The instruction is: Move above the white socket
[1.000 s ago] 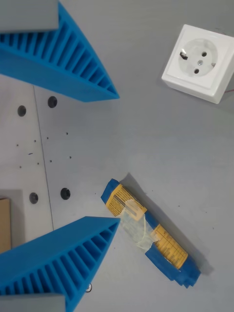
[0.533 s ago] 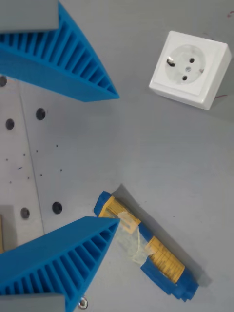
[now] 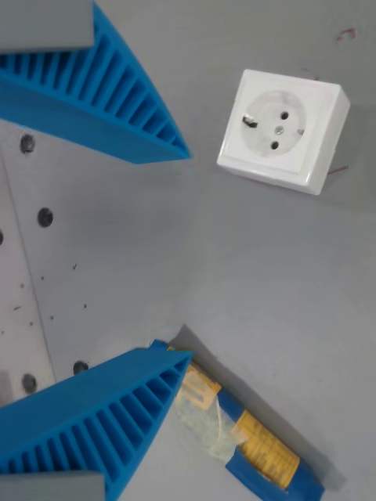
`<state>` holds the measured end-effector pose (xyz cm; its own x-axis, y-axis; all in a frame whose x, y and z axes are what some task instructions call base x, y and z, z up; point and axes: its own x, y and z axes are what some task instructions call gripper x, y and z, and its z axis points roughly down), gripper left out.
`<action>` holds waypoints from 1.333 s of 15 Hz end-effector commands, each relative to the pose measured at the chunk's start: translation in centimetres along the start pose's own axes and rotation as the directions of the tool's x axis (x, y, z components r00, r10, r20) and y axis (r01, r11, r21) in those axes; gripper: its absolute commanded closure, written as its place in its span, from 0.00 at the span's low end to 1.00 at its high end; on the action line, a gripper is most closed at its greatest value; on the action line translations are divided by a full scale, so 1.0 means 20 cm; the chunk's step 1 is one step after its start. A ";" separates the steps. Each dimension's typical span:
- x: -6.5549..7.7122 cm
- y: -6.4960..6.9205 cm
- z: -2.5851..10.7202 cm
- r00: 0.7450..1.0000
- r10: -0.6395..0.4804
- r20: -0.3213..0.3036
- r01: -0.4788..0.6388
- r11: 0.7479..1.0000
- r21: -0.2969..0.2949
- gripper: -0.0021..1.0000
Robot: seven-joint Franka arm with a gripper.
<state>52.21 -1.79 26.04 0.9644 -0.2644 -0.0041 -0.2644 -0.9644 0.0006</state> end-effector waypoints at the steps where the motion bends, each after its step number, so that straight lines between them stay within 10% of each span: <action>1: 0.02 -0.04 0.03 0.988 0.153 -0.025 -0.153 0.988 0.004 0.00; 20: 0.09 -0.28 0.30 0.938 0.344 -0.026 -0.345 0.938 -0.029 0.00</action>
<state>54.43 2.66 20.18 0.8769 -0.4805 0.0153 -0.4801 -0.8769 -0.0229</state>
